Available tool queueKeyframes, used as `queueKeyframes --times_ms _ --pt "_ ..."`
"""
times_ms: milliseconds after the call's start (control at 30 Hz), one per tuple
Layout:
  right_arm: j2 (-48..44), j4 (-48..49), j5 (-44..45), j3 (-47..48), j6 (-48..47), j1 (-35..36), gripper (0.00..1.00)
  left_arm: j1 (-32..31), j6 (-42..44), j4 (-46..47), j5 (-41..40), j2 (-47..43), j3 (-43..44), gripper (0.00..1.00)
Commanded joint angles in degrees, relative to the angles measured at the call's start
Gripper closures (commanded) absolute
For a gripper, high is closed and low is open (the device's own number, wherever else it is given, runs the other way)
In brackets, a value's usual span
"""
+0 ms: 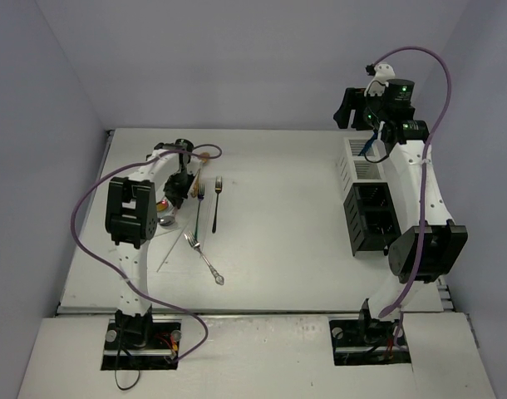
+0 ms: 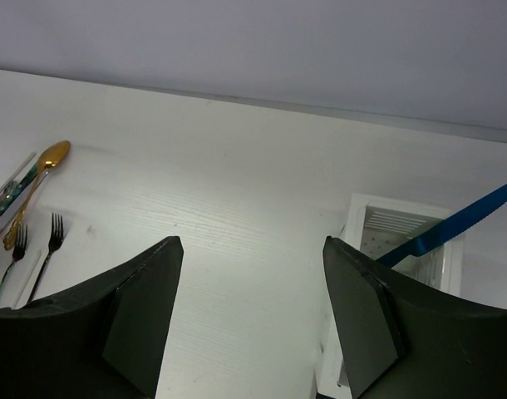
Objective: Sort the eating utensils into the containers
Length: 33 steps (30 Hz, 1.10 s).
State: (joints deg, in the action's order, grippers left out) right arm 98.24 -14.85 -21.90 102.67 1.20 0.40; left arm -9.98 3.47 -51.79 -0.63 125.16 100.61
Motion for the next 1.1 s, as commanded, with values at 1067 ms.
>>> queueKeyframes --times_ms 1067 --pt "7.5 7.2 -12.2 2.1 24.7 20.6 0.16 -8.4 -9.8 11.3 16.8 -33.8 -5.0 1.00"
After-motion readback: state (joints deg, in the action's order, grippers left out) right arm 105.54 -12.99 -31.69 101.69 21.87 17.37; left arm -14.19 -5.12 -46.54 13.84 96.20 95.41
